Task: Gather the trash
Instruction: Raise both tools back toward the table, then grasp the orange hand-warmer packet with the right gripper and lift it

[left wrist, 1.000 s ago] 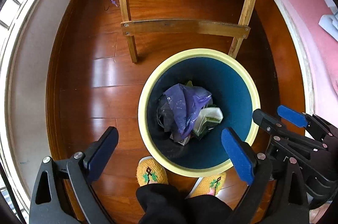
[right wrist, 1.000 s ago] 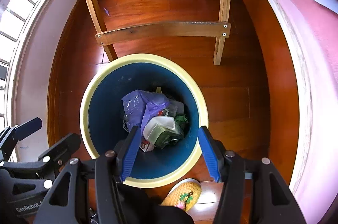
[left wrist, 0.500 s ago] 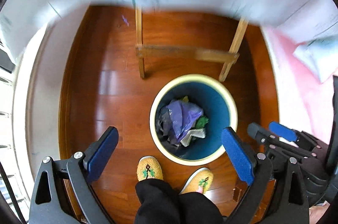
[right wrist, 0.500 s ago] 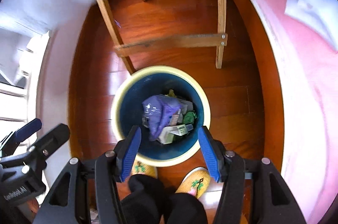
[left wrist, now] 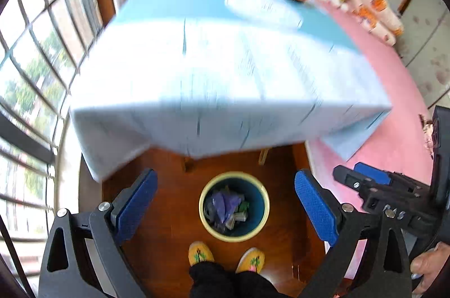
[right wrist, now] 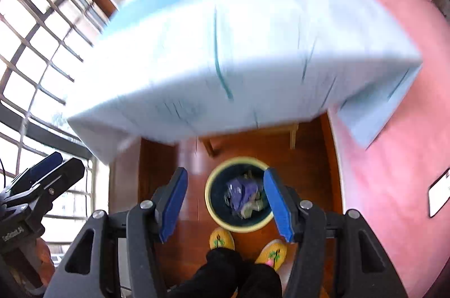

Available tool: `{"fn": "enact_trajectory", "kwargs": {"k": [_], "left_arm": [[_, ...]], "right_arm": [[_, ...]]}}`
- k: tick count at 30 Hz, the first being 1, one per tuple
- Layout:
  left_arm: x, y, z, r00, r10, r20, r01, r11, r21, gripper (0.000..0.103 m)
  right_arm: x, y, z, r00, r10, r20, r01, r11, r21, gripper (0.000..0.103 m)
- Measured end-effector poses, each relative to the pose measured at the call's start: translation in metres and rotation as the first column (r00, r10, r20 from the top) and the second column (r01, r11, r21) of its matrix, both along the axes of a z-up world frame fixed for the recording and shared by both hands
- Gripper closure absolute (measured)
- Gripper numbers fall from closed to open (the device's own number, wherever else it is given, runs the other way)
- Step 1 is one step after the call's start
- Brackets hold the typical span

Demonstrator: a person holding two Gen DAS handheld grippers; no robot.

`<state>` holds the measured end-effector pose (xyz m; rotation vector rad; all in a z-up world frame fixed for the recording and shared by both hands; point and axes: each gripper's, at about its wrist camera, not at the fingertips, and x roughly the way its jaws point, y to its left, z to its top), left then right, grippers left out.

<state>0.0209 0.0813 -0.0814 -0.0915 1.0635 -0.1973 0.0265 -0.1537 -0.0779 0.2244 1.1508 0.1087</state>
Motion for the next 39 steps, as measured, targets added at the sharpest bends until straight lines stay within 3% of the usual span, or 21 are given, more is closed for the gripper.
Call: {"fn": "enact_trajectory", "kwargs": {"k": [8, 17, 25, 30, 39], "left_arm": [[0.029, 0.008, 0.095, 0.979, -0.068, 0.194, 0.076, 0.997, -0.033, 0.006], [0.074, 0.005, 0.159, 0.924, -0.129, 0.361, 0.140, 0.990, -0.006, 0.006], [0.131, -0.006, 0.173, 0.921, -0.065, 0.384, 0.060, 0.998, 0.025, 0.006], [0.178, -0.024, 0.171, 0.930, 0.000, 0.367, -0.017, 0.999, 0.043, 0.006], [0.283, -0.068, 0.140, 0.939, 0.246, 0.241, -0.262, 0.964, 0.040, 0.006]], "right_arm": [[0.021, -0.002, 0.091, 0.980, -0.062, 0.188, 0.071, 0.997, -0.038, 0.046], [0.068, -0.001, 0.136, 0.955, -0.079, 0.287, 0.100, 0.993, -0.057, 0.046], [0.138, -0.021, 0.141, 0.950, -0.052, 0.307, 0.065, 0.997, -0.032, 0.046], [0.205, -0.046, 0.134, 0.951, 0.009, 0.309, -0.007, 1.000, -0.010, 0.046], [0.321, -0.095, 0.094, 0.960, 0.161, 0.229, -0.163, 0.987, -0.011, 0.046]]}}
